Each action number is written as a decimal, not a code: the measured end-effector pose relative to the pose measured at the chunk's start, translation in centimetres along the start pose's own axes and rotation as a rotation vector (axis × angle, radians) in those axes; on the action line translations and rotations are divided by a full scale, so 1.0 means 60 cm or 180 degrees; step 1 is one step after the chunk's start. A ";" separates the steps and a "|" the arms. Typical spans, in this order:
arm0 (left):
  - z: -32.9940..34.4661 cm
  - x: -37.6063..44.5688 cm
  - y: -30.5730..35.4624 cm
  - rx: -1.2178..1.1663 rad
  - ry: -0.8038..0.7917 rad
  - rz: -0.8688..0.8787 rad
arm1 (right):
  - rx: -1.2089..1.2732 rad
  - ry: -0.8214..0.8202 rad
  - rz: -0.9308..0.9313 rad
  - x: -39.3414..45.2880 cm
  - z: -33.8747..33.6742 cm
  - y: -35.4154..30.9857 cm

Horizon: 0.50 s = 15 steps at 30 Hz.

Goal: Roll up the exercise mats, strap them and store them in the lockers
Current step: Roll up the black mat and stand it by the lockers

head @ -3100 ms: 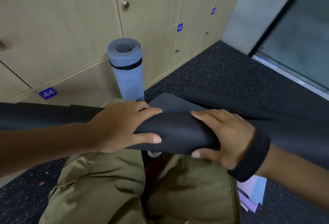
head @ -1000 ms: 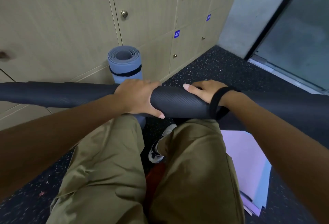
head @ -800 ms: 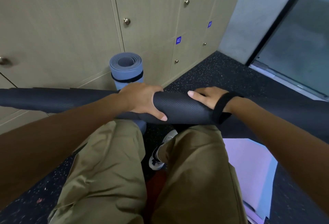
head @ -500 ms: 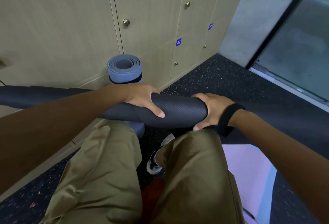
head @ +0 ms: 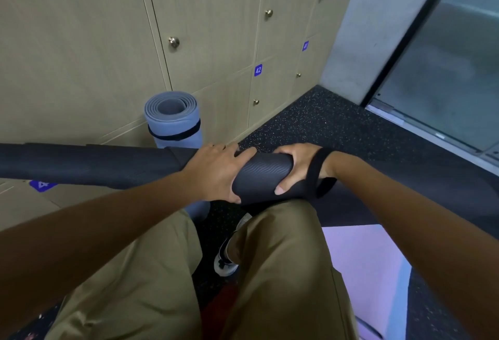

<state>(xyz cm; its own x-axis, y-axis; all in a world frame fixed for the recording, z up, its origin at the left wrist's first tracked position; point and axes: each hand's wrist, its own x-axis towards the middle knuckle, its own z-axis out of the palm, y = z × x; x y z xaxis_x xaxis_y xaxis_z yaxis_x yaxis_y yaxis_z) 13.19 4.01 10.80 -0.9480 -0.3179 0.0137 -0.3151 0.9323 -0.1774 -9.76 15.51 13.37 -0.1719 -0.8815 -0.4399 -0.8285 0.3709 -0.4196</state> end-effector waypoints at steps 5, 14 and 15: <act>-0.042 0.006 -0.025 0.0154 0.0034 0.0002 | -0.0186 0.0297 -0.0231 -0.025 -0.011 -0.006; -0.189 -0.082 -0.073 -0.0072 0.0078 -0.0360 | -0.1567 0.1156 -0.0238 -0.137 -0.076 -0.015; -0.203 -0.096 -0.070 -0.0139 0.0058 -0.0389 | -0.1612 0.1193 -0.0296 -0.148 -0.082 -0.025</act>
<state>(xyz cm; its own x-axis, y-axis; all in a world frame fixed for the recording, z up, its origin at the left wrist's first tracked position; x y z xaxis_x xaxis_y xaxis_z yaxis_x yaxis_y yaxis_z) 19.45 4.02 23.47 -0.9029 -0.4268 0.0506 -0.4296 0.8936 -0.1303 -9.62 21.35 21.79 -0.1860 -0.9798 -0.0735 -0.9825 0.1846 0.0253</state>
